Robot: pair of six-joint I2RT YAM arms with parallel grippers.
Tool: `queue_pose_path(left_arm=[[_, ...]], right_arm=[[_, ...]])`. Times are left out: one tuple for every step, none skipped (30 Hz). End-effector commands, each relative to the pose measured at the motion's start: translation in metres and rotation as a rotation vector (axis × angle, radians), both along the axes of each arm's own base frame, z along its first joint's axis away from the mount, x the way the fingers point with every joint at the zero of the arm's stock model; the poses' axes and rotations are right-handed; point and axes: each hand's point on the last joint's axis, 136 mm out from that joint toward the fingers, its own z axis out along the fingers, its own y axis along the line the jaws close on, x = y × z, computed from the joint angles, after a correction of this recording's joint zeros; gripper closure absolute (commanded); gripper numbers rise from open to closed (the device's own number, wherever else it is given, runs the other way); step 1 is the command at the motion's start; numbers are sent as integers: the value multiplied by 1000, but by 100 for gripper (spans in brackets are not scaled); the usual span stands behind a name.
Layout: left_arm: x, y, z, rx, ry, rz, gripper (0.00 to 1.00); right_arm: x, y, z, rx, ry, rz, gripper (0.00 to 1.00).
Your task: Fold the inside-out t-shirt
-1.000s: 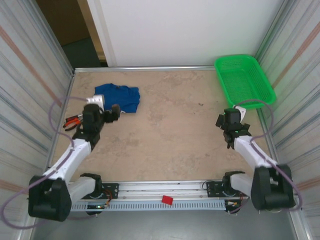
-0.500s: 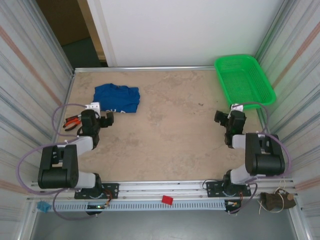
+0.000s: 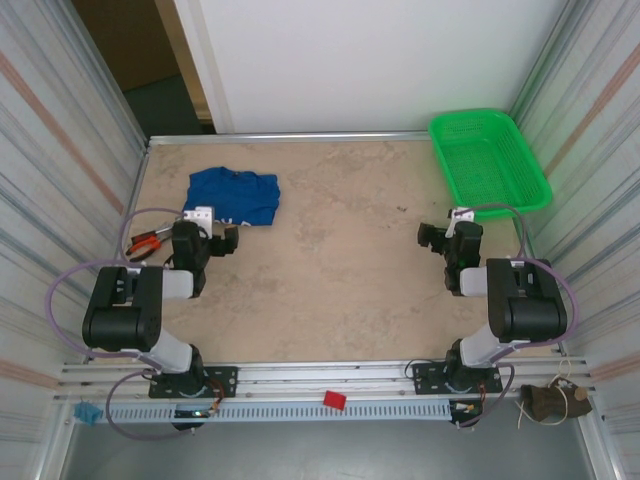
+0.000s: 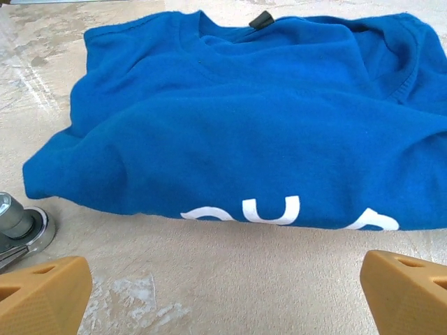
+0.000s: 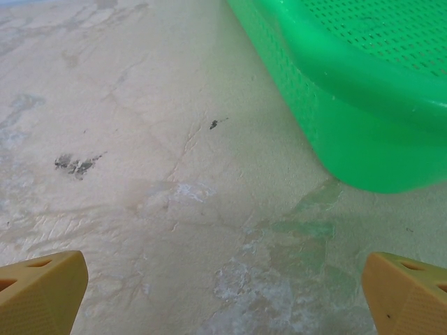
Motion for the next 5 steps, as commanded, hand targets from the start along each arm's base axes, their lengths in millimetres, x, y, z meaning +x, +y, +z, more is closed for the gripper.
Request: queue_pose_path(left_arm=[[7,-1,14,14,-47,-19,1],[7,0,15,14,-49,-18,1],[7,0,15,14,-49,-18,1],[7,0,14,13,-47,-16,1],[7,0,14,12,-48,-17,1]], right_arm=[[11,-2,14,-12,-40,9,1],[10,-2,15,-10,-41,10,1],[9,-2,15,-11,-45,10,1],[9,-2,16,-12,-48,10,1],[8,-1,16,-16,-49,13,1]])
